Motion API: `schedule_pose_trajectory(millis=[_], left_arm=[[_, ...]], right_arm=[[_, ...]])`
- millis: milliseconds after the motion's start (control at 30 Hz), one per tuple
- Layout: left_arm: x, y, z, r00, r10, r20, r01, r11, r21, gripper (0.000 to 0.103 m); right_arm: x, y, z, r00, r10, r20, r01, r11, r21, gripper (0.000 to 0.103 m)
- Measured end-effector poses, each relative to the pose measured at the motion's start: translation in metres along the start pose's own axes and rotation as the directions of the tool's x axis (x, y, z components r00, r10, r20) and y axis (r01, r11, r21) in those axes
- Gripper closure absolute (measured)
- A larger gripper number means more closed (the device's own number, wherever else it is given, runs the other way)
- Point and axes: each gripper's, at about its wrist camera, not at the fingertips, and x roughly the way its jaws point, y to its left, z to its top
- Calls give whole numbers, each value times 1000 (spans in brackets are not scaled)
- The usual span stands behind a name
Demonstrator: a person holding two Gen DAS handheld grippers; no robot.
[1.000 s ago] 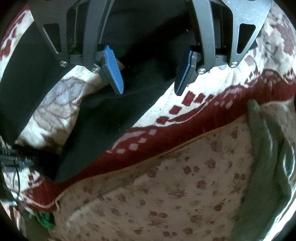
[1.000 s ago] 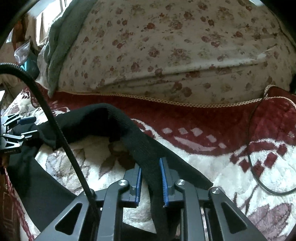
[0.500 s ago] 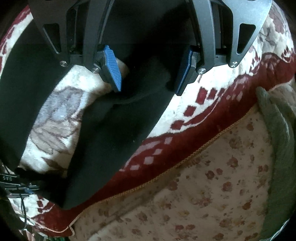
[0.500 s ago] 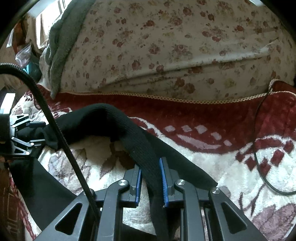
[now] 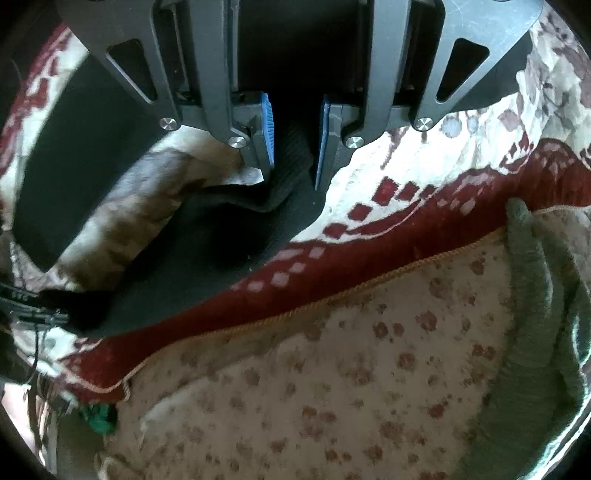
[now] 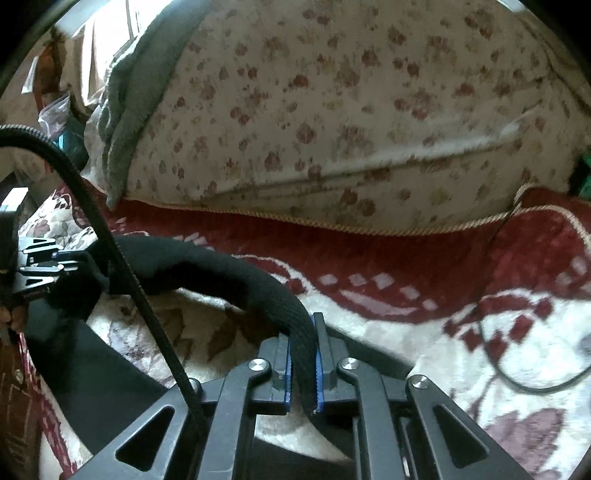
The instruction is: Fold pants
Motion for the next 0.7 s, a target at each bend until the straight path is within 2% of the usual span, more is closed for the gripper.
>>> schedule_pose_trajectory(millis=[300, 467, 533, 600, 700], left_arm=[[-65, -22, -28, 993, -78, 88, 79, 997, -10, 86], [-75, -48, -62, 992, -104, 76, 102, 995, 23, 86], [-70, -60, -79, 993, -112, 45, 110, 993, 37, 86], [-64, -72, -95, 995, -94, 21, 93, 994, 66, 86], [-62, -80, -114, 996, -89, -9, 89, 993, 78, 86]], right_arm=[[-69, 11, -12, 998, -34, 46, 37, 997, -68, 95], [-97, 17, -43, 997, -61, 38, 64, 993, -95, 95], [-93, 17, -64, 997, -79, 3, 79, 991, -104, 95], [-82, 15, -88, 992, -93, -91, 83, 991, -108, 95], [-79, 3, -113, 982, -48, -184, 42, 998, -38, 95]])
